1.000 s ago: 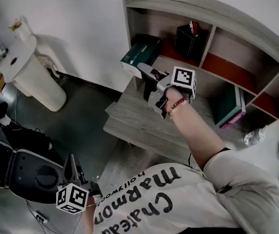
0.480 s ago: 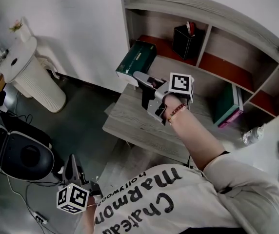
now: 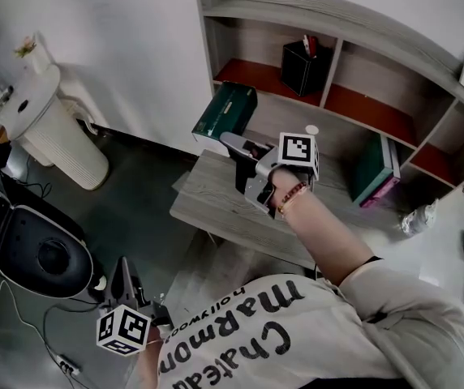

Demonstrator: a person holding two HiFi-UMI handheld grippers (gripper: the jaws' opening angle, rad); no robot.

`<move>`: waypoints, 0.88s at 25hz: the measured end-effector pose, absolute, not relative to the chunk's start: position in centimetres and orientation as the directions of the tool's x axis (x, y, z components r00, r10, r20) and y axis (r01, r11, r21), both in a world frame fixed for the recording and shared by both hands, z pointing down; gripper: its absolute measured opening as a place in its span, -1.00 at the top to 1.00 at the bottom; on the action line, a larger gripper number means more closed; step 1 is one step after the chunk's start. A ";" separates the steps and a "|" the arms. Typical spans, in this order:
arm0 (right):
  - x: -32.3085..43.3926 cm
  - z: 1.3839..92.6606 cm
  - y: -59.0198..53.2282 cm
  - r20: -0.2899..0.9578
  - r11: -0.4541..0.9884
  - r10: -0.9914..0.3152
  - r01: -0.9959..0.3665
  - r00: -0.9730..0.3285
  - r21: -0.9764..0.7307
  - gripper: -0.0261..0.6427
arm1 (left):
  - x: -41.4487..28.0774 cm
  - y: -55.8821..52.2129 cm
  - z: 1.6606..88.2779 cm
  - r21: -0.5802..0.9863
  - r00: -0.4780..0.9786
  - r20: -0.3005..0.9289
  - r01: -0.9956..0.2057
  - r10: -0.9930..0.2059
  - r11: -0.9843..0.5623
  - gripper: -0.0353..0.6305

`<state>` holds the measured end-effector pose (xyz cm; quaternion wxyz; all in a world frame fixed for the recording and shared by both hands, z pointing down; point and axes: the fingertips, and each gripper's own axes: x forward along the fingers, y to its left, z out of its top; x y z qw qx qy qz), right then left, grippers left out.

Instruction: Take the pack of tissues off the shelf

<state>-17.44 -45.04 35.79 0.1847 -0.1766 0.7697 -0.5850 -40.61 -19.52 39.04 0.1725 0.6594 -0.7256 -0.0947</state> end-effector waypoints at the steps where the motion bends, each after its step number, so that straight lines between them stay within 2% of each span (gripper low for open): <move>1: -17.4 36.0 -44.8 -0.071 0.245 -0.487 -0.059 -0.870 -0.968 0.03 | -40.5 -19.6 38.9 0.366 -0.067 0.128 -0.924 -0.989 0.110 0.84; 13: -16.5 40.0 -40.7 -0.003 0.159 -0.512 -0.091 -0.859 -0.983 0.03 | -40.0 -18.7 40.7 0.384 -0.009 0.159 -0.921 -0.987 0.070 0.84; 22: -14.2 43.2 -38.5 0.040 0.083 -0.551 -0.103 -0.834 -0.991 0.03 | -37.9 -20.3 41.7 0.399 0.087 0.173 -0.917 -0.981 -0.011 0.84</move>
